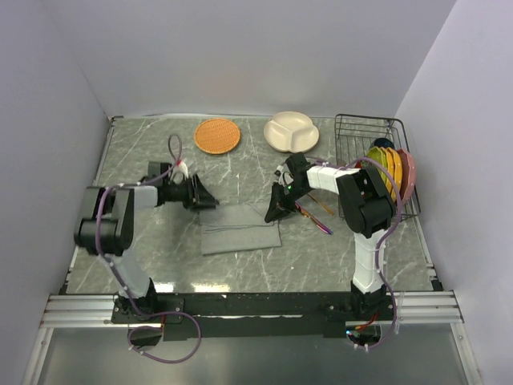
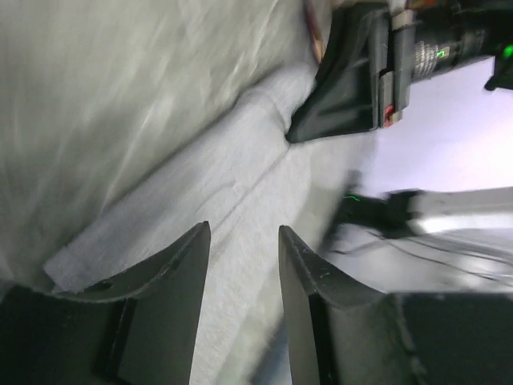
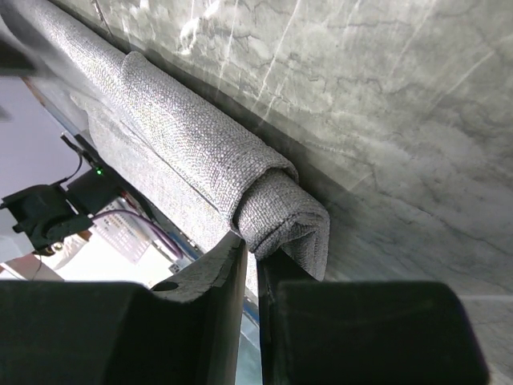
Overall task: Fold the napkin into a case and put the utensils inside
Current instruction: Smooth out the 2/3-rectangle-folded napkin at the center of the board, then pick up the 2/3-rectangle-folded napkin from the center of the board.
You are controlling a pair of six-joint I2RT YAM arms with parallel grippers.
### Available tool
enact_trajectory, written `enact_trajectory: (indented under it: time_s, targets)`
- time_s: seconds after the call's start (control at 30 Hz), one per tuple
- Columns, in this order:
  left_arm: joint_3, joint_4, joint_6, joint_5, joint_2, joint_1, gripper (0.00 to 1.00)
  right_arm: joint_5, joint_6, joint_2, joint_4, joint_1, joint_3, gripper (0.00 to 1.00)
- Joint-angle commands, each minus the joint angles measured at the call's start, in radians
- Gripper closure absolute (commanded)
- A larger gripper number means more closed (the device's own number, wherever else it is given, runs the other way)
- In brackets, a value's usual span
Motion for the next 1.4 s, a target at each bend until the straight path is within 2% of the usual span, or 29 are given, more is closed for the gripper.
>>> enact_trajectory:
  time_s: [0.0, 0.03, 0.07, 0.1, 0.17, 0.2, 0.3, 0.5, 0.6, 0.77, 0.9, 1.0, 1.03, 1.1, 1.13, 1.27, 1.37]
  targets:
    - [0.151, -0.271, 0.530, -0.215, -0.244, -0.102, 0.54, 0.189, -0.077, 0.027, -0.016, 0.000, 0.011, 0.82]
    - [0.138, -0.282, 0.630, -0.359, -0.330, -0.148, 0.52, 0.186, -0.080, 0.030, -0.020, 0.000, 0.017, 0.82]
    - [0.114, -0.259, 0.778, -0.424, -0.375, -0.200, 0.52, 0.183, -0.082, 0.036, -0.022, -0.001, 0.018, 0.82]
    - [0.042, -0.241, 0.845, -0.488, -0.416, -0.325, 0.52, 0.185, -0.079, 0.039, -0.025, 0.000, 0.021, 0.82]
    - [-0.044, -0.169, 0.984, -0.660, -0.527, -0.450, 0.50, 0.183, -0.082, 0.046, -0.028, 0.000, 0.028, 0.82]
    - [-0.118, -0.120, 1.014, -0.714, -0.554, -0.562, 0.50, 0.186, -0.079, 0.046, -0.026, 0.000, 0.028, 0.82]
    - [-0.183, -0.040, 1.097, -0.846, -0.582, -0.738, 0.47, 0.189, -0.085, 0.046, -0.026, -0.001, 0.028, 0.82]
    - [-0.183, -0.037, 1.146, -0.946, -0.489, -0.921, 0.45, 0.198, -0.097, 0.047, -0.029, -0.003, 0.012, 0.82]
    - [-0.195, -0.006, 1.152, -0.990, -0.450, -0.977, 0.45, 0.200, -0.103, 0.050, -0.037, -0.003, 0.014, 0.82]
    - [-0.189, 0.047, 1.175, -1.066, -0.343, -1.006, 0.47, 0.201, -0.113, 0.058, -0.043, -0.006, 0.017, 0.82]
    - [-0.192, 0.057, 1.220, -1.064, -0.294, -1.017, 0.53, 0.201, -0.119, 0.059, -0.046, -0.006, 0.014, 0.82]
    - [-0.174, 0.028, 1.224, -1.122, -0.245, -1.018, 0.68, 0.201, -0.128, 0.062, -0.051, -0.004, 0.015, 0.82]
    - [-0.171, 0.019, 1.220, -1.127, -0.236, -1.018, 0.78, 0.201, -0.136, 0.059, -0.052, -0.004, 0.014, 0.83]
    - [-0.160, -0.033, 1.211, -1.107, -0.255, -1.018, 0.85, 0.201, -0.151, 0.055, -0.051, -0.003, 0.012, 0.83]
    - [-0.155, -0.063, 1.201, -1.087, -0.269, -1.017, 0.93, 0.203, -0.159, 0.050, -0.052, -0.001, 0.014, 0.83]
    - [-0.129, -0.187, 1.160, -0.939, -0.346, -1.011, 0.99, 0.212, -0.198, 0.027, -0.054, 0.025, 0.003, 0.83]
    - [-0.095, -0.232, 1.114, -0.931, -0.351, -0.986, 0.99, 0.221, -0.212, 0.015, -0.051, 0.030, -0.014, 0.83]
